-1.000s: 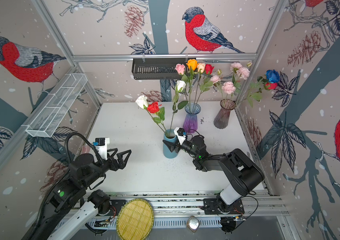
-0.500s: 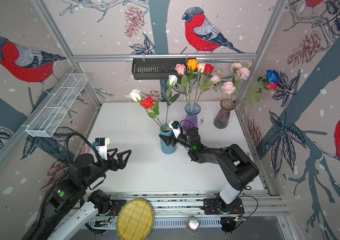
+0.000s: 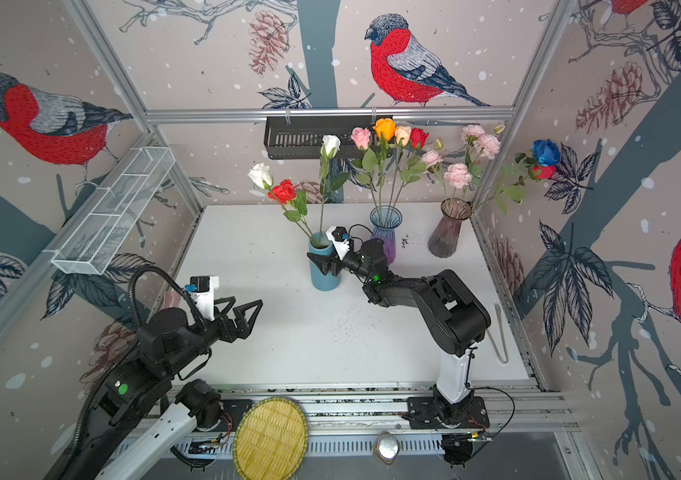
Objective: Arrange the flowers into the vase
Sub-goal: 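Push the teal cylinder vase farther from the robot with the right gripper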
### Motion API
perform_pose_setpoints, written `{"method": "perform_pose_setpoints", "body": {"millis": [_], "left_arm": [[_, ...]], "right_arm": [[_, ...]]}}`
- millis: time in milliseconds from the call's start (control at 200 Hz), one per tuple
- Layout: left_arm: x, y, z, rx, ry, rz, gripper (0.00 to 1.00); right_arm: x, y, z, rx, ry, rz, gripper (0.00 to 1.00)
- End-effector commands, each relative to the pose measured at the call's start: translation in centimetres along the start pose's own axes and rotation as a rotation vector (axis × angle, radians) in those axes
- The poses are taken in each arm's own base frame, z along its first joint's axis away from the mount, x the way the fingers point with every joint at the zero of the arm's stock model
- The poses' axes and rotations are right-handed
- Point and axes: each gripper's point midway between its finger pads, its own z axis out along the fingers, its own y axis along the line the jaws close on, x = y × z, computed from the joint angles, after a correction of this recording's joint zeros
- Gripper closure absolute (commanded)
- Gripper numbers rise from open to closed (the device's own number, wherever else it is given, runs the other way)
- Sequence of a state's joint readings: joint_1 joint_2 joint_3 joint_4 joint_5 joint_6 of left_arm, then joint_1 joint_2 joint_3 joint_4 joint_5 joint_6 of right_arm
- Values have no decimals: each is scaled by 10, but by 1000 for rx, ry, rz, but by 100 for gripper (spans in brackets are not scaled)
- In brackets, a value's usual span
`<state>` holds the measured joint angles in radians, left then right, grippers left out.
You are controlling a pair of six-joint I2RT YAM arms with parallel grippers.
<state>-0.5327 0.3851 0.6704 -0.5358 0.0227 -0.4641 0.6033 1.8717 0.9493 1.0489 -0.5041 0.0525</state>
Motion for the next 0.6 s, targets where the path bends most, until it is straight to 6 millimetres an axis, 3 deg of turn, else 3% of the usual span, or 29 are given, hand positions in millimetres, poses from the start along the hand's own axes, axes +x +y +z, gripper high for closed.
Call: {"method": "perform_pose_setpoints", "body": {"millis": [0,595], "left_arm": [[-5,-2,-1,11,-23,2,1],[-7,-3,-5,17,-43,2,1]], "right_arm": [[-44,2,9,-35,-156,-80,59],[-40,-35,61,0,-118,-63,58]]}}
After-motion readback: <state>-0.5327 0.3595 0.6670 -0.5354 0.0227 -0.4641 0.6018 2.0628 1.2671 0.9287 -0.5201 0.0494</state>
